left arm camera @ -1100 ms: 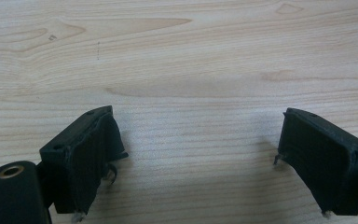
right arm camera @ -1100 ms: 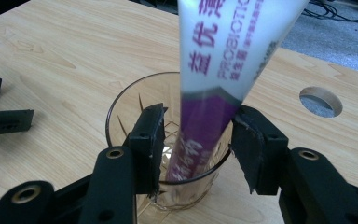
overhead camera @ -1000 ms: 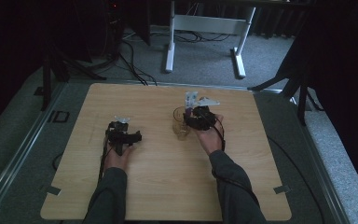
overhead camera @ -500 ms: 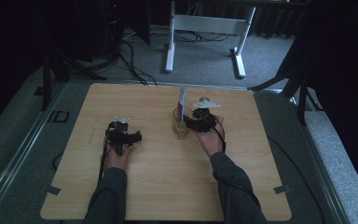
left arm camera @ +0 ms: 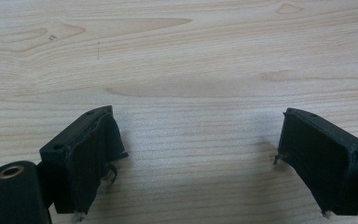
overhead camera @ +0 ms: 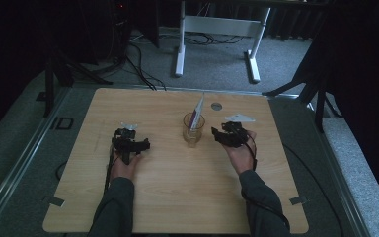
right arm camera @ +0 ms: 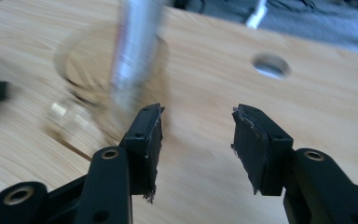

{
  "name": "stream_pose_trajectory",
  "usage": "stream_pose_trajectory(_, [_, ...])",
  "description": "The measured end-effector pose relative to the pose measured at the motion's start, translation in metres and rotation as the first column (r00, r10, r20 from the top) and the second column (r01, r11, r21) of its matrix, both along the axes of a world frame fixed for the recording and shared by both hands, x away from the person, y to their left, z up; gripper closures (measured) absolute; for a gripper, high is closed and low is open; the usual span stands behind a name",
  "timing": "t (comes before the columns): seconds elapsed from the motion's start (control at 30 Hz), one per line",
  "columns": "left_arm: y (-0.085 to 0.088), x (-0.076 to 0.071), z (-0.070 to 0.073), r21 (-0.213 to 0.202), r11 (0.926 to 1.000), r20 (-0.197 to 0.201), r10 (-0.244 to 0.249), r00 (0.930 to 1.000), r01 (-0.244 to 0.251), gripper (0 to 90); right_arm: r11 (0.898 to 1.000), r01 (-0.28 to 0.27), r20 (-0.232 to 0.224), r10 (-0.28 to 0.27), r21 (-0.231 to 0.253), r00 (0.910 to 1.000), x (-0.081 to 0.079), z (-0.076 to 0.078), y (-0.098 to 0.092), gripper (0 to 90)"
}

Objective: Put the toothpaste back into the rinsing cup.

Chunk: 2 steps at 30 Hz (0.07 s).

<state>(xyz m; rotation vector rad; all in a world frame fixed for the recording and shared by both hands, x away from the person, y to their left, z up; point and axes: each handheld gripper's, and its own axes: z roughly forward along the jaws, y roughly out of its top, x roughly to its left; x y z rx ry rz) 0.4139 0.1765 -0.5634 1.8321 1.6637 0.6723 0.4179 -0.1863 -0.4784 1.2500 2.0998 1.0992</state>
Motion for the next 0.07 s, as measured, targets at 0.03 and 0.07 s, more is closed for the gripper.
stream_pose_trajectory(0.03, [0.0000,0.0000,0.0000,0.000,1.0000,0.000,0.000,1.0000,0.000,11.2,1.000,0.017,-0.009,-0.017,0.003,0.9998,-0.0006,-0.0034,-0.0081,51.4])
stream_pose_trajectory(0.07, [0.0000,0.0000,0.0000,0.000,1.0000,0.000,0.000,1.0000,0.000,11.2,0.999,0.033,-0.018,-0.033,0.008,0.9993,-0.0015,-0.0067,-0.0161,51.3])
